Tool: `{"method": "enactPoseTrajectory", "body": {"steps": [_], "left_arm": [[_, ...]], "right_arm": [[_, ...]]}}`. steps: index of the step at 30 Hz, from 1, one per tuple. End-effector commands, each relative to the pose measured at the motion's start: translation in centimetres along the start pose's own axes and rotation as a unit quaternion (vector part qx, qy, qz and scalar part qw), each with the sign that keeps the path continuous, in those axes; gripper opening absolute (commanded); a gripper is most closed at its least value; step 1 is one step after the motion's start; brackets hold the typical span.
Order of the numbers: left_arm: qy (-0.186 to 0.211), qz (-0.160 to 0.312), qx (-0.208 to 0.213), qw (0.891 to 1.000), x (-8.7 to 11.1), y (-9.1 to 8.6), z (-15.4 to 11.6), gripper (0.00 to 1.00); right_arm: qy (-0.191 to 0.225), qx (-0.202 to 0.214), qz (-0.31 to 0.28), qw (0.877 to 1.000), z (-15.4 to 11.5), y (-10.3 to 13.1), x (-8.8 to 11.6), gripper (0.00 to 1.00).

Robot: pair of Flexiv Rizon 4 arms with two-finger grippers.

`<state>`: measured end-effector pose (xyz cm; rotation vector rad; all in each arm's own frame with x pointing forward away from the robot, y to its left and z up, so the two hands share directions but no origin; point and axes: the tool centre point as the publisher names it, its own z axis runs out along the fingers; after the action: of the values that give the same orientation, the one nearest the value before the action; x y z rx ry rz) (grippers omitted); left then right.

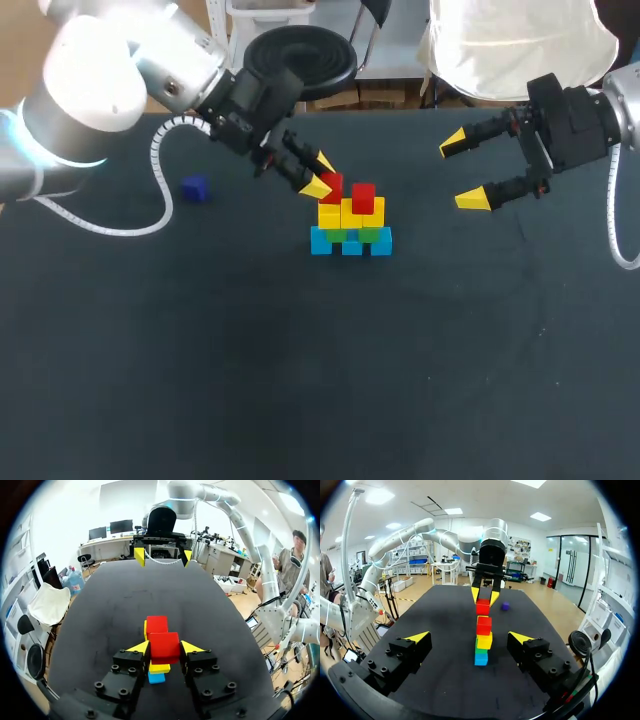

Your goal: Place the blue cubes, place green cubes on the blue cubes, place the yellow cubes on the green cubes, then place the red cubes on the yellow cubes, and place purple cube on the red cubes.

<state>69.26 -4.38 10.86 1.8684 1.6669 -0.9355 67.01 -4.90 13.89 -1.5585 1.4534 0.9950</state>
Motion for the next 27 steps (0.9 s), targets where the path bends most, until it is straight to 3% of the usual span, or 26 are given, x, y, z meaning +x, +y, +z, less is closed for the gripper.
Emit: {"method": "enactPoseTrajectory", "body": {"steps": [1, 27], "left_arm": [[-0.004, -0.003, -0.003, 1.0, 0.2, 0.1, 0.4, 0.0], [-0.015, -0.012, -0.006, 1.0, -0.4, -0.4, 1.5, 0.0]], "right_arm": [[-0.001, 0.001, -0.001, 1.0, 0.0, 0.1, 0.0, 1.0], [-0.001, 0.001, -0.001, 1.0, 0.0, 0.1, 0.0, 1.0]]}}
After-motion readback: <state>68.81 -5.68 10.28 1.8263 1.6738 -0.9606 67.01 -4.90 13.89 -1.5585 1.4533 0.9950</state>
